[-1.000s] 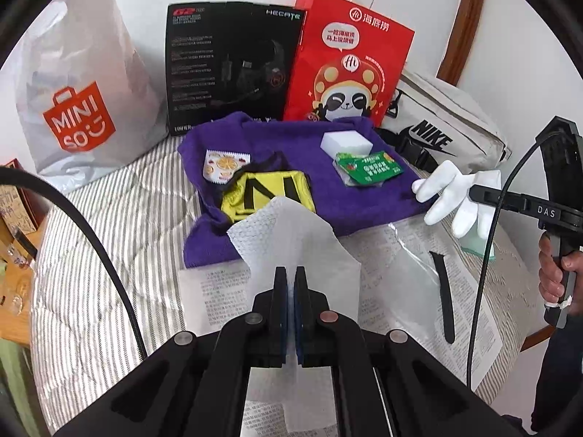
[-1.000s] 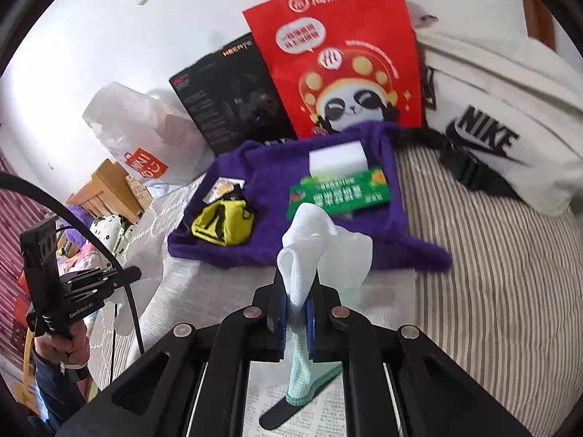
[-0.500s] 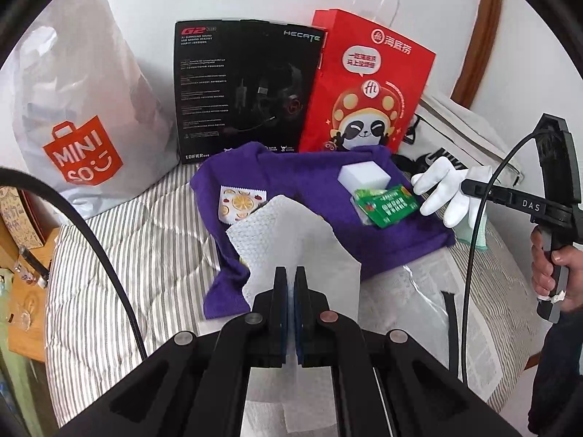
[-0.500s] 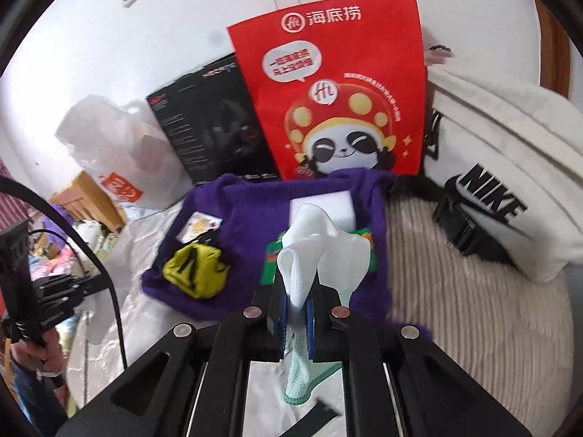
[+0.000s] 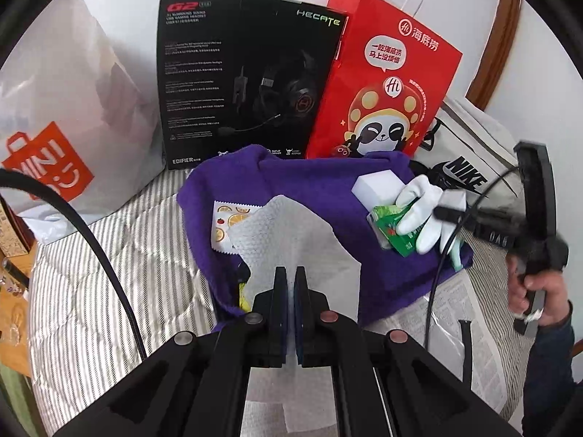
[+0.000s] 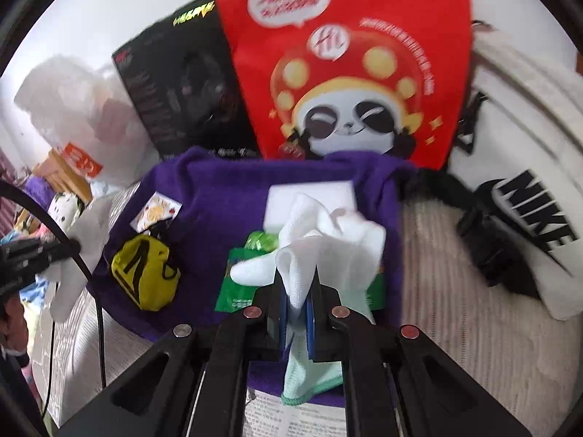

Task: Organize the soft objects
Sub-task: 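Carry the gloves onto the purple towel with right while left carries the sheet there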

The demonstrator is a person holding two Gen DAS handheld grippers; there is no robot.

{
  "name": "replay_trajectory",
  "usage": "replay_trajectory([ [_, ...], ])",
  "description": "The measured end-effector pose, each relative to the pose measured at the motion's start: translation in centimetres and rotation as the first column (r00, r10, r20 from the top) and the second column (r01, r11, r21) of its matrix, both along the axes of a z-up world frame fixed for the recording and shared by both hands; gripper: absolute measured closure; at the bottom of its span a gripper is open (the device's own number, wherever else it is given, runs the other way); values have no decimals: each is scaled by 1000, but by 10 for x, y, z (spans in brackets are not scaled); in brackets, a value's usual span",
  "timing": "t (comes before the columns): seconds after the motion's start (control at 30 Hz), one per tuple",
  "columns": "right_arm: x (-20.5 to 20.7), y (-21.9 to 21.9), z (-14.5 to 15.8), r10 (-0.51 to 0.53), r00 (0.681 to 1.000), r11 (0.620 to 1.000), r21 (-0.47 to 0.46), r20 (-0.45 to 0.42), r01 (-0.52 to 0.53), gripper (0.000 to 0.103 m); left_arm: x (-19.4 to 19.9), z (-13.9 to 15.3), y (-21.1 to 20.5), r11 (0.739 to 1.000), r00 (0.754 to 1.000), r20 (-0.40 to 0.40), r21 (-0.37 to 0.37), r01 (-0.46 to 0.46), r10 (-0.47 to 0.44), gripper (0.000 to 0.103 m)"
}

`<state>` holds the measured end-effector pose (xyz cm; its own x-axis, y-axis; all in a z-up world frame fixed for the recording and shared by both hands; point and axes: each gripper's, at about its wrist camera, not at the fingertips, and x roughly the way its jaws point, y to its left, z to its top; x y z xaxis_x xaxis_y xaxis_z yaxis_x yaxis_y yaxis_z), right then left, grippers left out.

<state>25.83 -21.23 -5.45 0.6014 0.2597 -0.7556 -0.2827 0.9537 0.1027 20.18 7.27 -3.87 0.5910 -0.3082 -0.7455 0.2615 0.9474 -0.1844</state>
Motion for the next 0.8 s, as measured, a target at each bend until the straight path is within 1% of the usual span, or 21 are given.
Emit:
replay_trajectory([
  [0.1,3,7,-11,36,999,999,11,-23,-36,95,11,-4,-3,1000,1000,-9,-8,4,-4,99],
  [0.3,9,7,-28,40,997,999,28,-60,-39,95,29,-10,-8,1000,1000,-19,-7,11,-11,99],
  [0.47,14,5,-31,44,996,998,56,-75,-40,94,42,-11,-11,1000,1000,-20,-14,16,-16,99],
  [0.53,14,5,-30,46,996,998,52,-73,-43,94,48,-11,-14,1000,1000,-17,-3,11,-11,99],
  [0.8,15,5,-29,48,996,998,53,-80,-44,93,76,-31,-20,1000,999,-52,-22,7,-8,99],
])
